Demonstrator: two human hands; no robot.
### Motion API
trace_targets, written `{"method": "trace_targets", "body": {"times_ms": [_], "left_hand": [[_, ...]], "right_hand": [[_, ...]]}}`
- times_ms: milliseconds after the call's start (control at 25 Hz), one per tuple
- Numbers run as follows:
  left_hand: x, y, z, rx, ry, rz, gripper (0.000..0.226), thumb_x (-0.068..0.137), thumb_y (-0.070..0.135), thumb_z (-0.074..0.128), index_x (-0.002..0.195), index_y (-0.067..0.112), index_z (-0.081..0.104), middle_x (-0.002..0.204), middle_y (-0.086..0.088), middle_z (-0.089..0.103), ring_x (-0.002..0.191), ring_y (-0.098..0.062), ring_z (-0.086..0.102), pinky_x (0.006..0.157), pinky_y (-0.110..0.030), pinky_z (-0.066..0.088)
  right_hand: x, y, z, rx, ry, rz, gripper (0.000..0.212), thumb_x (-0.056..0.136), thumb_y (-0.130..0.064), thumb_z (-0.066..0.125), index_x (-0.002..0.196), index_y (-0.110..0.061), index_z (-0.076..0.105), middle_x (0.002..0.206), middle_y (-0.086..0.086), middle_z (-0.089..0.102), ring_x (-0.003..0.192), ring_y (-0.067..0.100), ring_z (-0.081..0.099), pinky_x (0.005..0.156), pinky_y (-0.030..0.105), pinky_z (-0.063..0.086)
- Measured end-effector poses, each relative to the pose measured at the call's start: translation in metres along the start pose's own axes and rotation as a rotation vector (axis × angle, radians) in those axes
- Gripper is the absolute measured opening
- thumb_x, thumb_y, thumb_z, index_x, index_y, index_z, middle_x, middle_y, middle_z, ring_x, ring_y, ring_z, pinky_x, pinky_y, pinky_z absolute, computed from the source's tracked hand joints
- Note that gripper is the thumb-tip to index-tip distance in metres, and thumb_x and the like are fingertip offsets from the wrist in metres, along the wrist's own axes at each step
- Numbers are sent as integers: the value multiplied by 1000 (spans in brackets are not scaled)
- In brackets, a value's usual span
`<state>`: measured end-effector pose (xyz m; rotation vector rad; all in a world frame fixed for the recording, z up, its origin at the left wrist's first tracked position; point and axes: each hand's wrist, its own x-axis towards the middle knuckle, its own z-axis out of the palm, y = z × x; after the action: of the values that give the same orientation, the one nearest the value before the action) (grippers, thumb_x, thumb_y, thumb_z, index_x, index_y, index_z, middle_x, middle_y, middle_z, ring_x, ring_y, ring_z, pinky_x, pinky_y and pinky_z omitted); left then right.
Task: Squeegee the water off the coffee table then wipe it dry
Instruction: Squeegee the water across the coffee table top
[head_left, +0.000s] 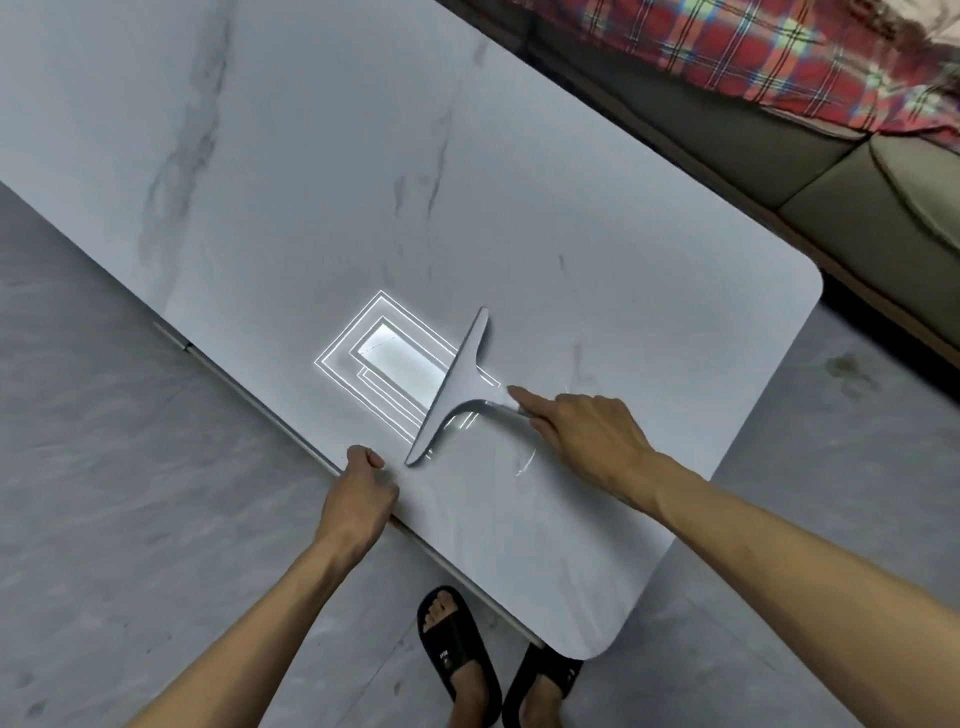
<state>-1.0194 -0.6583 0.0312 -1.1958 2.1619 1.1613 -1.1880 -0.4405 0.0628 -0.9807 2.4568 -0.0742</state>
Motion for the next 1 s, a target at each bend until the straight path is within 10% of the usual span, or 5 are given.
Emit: {"method": "trace_targets", "body": {"times_ms": [280, 680, 1000], "left_hand": [[-2, 37, 36, 166, -295, 53, 19, 84, 13, 49, 102, 14, 42, 84, -7, 53, 63, -19, 44, 53, -30, 32], [6, 72, 47, 152, -93, 85, 8, 88, 17, 47, 94, 13, 51, 80, -5, 59, 67, -22, 50, 59, -33, 39], [9, 135, 87, 158, -116, 78, 7, 92, 18, 47, 93, 11, 47, 82, -5, 58, 68, -23, 49, 58, -32, 37]], "right_hand": [[-111, 62, 6, 36, -57, 293, 46, 103, -46, 22, 149, -50, 16, 94, -5, 64, 85, 22, 63, 72, 35, 50], [-14, 88, -43, 119, 31, 204, 46, 104, -36, 23, 150, -41, 19, 107, 3, 63, 94, 32, 60, 81, 40, 49], [-95, 164, -40, -7, -127, 196, 52, 104, -34, 28, 153, -40, 11, 75, -5, 47, 68, 20, 52, 60, 32, 37]]}}
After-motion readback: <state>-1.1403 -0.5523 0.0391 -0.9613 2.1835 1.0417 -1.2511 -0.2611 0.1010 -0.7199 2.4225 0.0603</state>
